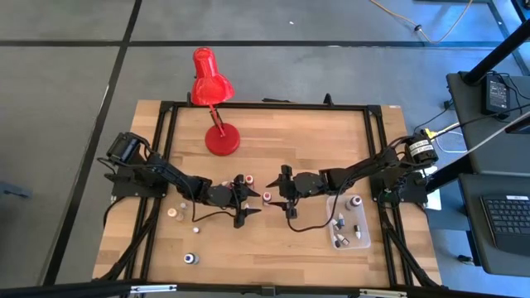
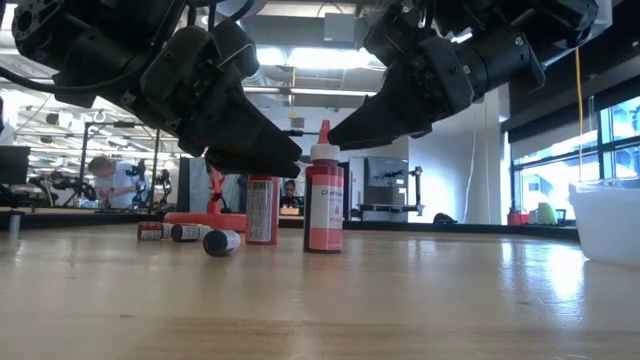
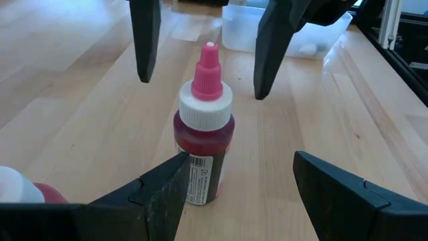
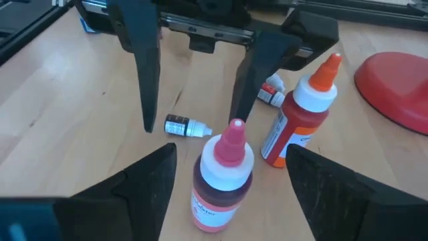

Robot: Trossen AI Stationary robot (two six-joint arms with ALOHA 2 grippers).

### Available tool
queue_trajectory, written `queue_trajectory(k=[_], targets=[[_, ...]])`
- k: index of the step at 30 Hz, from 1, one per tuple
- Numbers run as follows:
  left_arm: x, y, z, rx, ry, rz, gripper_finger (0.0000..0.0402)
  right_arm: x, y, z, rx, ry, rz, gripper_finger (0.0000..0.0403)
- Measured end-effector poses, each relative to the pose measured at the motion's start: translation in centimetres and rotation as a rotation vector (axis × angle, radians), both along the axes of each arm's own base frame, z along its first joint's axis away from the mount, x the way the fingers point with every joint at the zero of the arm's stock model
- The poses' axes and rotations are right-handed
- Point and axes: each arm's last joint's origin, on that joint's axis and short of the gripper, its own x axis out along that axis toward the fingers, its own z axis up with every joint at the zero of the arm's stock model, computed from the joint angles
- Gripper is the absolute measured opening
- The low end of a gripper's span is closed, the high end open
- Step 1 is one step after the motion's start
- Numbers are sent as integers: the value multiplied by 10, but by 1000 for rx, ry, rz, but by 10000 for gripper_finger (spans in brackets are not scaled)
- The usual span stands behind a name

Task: Pick & Place food coloring
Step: Put the big pink bottle into the transparent container

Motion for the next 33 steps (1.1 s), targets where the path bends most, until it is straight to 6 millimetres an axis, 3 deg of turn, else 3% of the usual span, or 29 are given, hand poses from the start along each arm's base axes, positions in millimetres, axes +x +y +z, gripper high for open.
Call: queue_trajectory(k=[10,16,29,33], targets=[[0,0,0,0,0,0,259,6,0,-18,-20,9,9,260],[0,0,0,0,1,0,259,7,-5,-18,-3,5,-8,240],[0,0,0,1,4,0,259,8,-3,-16,13,-10,19,124],[0,0,0,1,4,0,259,7,-3,-12,10,-23,23,120]])
